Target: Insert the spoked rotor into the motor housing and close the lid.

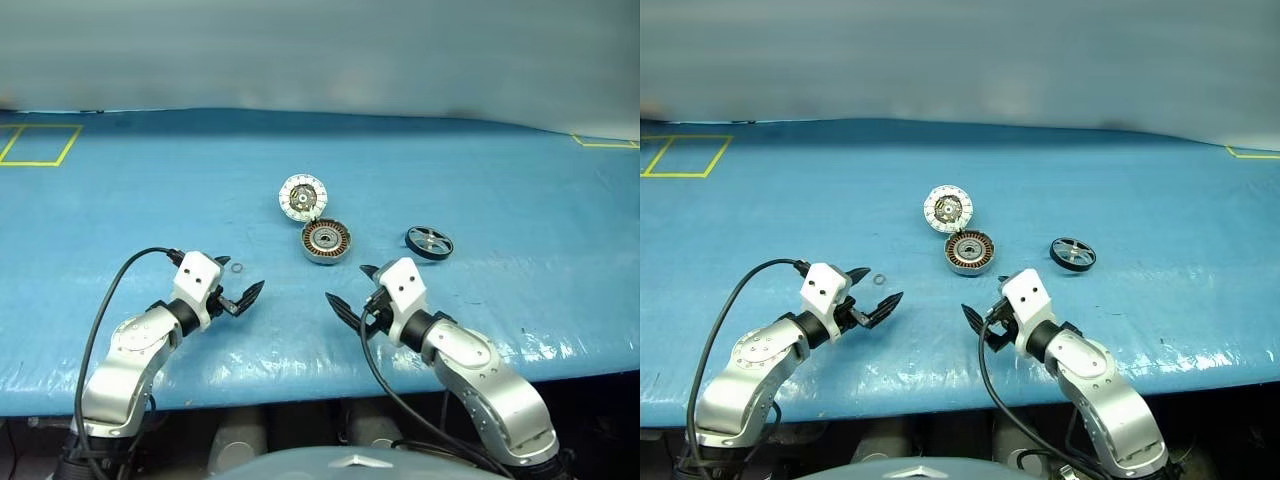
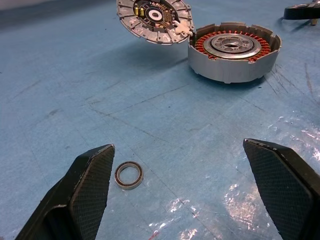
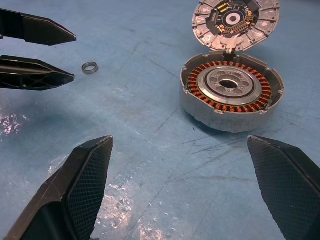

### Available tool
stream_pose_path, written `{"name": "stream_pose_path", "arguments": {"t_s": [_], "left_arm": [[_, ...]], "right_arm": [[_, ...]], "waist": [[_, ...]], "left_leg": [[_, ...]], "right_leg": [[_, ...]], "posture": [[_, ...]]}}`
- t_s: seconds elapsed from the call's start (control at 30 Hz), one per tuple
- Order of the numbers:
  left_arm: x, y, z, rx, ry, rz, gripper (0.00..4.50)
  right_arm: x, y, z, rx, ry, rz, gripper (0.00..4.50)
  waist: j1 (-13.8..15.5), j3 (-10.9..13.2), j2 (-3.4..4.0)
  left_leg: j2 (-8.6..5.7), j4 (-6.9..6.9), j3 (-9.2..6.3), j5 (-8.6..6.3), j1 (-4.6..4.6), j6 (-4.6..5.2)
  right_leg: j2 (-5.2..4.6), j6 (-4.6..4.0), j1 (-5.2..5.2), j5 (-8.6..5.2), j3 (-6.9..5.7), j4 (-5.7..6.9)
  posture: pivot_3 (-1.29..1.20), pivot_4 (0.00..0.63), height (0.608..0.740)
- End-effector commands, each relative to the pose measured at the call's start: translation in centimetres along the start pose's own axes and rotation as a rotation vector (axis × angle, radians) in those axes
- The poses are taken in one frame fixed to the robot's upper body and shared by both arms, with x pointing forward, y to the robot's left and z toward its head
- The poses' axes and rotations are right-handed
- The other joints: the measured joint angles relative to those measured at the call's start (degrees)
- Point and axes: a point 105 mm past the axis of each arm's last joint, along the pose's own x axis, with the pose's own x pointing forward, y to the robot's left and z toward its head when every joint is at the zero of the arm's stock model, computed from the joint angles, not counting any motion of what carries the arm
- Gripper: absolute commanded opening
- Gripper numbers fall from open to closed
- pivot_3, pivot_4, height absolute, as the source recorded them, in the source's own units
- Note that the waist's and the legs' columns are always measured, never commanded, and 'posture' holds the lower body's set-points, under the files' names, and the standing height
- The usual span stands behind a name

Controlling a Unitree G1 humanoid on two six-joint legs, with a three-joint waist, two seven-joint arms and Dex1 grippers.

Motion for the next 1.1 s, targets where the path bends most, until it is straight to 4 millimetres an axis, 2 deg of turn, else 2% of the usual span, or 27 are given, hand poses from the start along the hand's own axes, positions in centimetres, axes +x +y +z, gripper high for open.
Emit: {"name": "stream_pose_path", "arguments": {"t_s": [0.03,1.1], "left_arm": [[-0.12,0.19,0.7,0.027,-0.029,0.009,4.47],[-0.04,0.46,0.82,0.051,-0.03,0.005,4.47]], "right_arm": [[-0.14,0.03,1.17,-0.037,-0.04,0.009,4.5],[0.17,0.53,1.09,-0.076,-0.014,0.058,4.5]], "waist": [[0.0,0.0,0.0],[0.0,0.0,0.0]], "left_leg": [[0.0,0.0,0.0,0.0,0.0,0.0],[-0.01,0.01,0.0,0.0,0.0,0.0]], "right_leg": [[0.0,0.0,0.0,0.0,0.0,0.0],[0.01,0.0,0.01,0.01,0.0,0.01]], "posture": [[0.0,0.15,0.74],[0.0,0.15,0.74]]}}
